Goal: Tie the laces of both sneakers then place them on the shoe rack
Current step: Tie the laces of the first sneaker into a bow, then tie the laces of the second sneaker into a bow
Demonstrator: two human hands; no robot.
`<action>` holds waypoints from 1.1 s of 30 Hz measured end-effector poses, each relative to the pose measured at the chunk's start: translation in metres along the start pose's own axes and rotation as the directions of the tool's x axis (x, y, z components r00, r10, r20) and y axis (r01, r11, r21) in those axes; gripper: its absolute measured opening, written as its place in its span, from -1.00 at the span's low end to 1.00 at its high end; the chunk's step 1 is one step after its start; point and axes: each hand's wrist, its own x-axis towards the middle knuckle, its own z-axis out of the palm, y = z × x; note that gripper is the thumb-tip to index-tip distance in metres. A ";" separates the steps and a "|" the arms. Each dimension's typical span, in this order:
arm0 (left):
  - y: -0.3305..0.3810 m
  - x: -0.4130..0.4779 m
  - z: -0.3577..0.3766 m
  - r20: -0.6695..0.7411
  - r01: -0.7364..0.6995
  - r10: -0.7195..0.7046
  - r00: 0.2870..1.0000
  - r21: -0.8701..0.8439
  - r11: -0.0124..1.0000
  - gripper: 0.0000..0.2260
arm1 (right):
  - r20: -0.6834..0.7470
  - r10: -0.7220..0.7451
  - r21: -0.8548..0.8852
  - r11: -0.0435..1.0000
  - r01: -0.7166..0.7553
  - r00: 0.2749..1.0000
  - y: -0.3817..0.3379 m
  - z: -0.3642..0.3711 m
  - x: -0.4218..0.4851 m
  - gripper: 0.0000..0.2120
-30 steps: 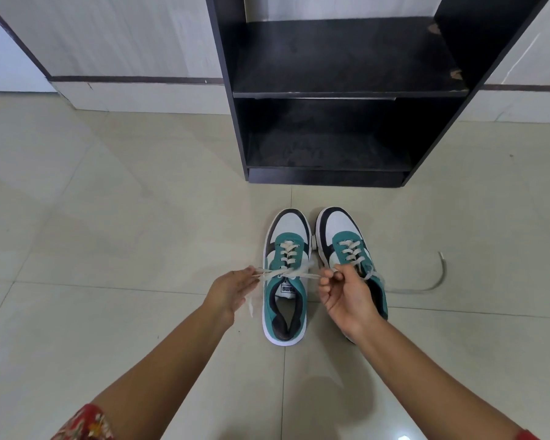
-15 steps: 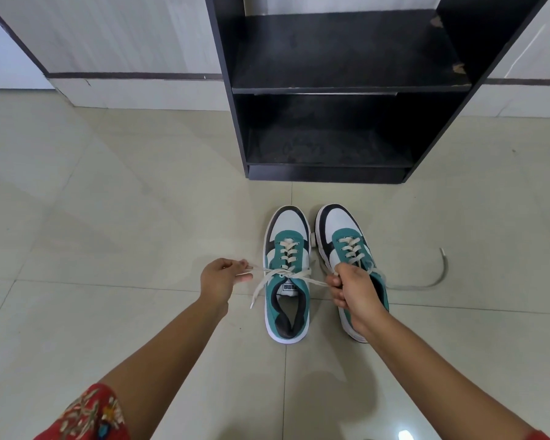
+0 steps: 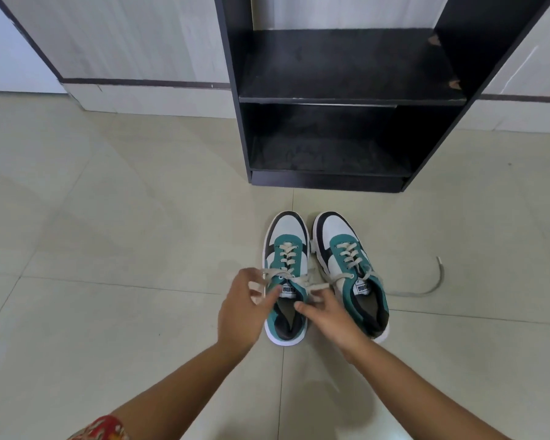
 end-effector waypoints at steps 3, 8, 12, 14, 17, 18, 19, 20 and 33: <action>0.003 0.005 0.005 0.071 -0.055 0.046 0.996 0.141 0.988 -0.58 | -0.029 -0.026 -0.109 0.994 0.022 0.999 -0.001 -0.001 -0.001 -0.78; 0.013 0.028 -0.011 0.009 -0.241 0.252 0.968 0.336 0.910 -0.68 | -0.024 -0.066 -0.335 0.941 0.054 0.998 -0.006 -0.014 -0.001 -0.85; 0.011 0.037 -0.036 -0.104 -0.259 0.326 0.939 0.408 0.876 -0.68 | -0.031 -0.094 -0.338 0.938 0.078 0.995 -0.008 -0.015 -0.004 -0.89; 0.004 0.040 -0.050 -0.155 -0.207 0.294 0.943 0.418 0.885 -0.67 | -0.049 -0.111 -0.336 0.938 0.088 0.993 -0.010 -0.015 -0.004 -0.89; -0.008 0.043 -0.068 -0.198 -0.119 0.220 0.955 0.425 0.897 -0.67 | -0.057 -0.138 -0.331 0.937 0.112 0.989 -0.013 -0.016 -0.005 -0.87; -0.013 0.044 -0.071 -0.201 -0.099 0.201 0.959 0.429 0.898 -0.67 | -0.056 -0.147 -0.331 0.936 0.120 0.988 -0.014 -0.017 -0.005 -0.87; -0.017 0.045 -0.073 -0.199 -0.085 0.186 0.962 0.428 0.900 -0.67 | -0.053 -0.161 -0.339 0.931 0.134 0.986 -0.015 -0.016 -0.005 -0.86; -0.021 0.044 -0.073 -0.193 -0.073 0.168 0.967 0.421 0.904 -0.68 | -0.052 -0.172 -0.355 0.924 0.142 0.984 -0.016 -0.016 -0.005 -0.85; -0.005 0.010 -0.030 -0.248 -0.201 0.366 0.897 0.509 0.837 -0.54 | -0.433 -0.426 -0.560 0.817 0.133 0.794 0.004 -0.078 -0.017 -0.64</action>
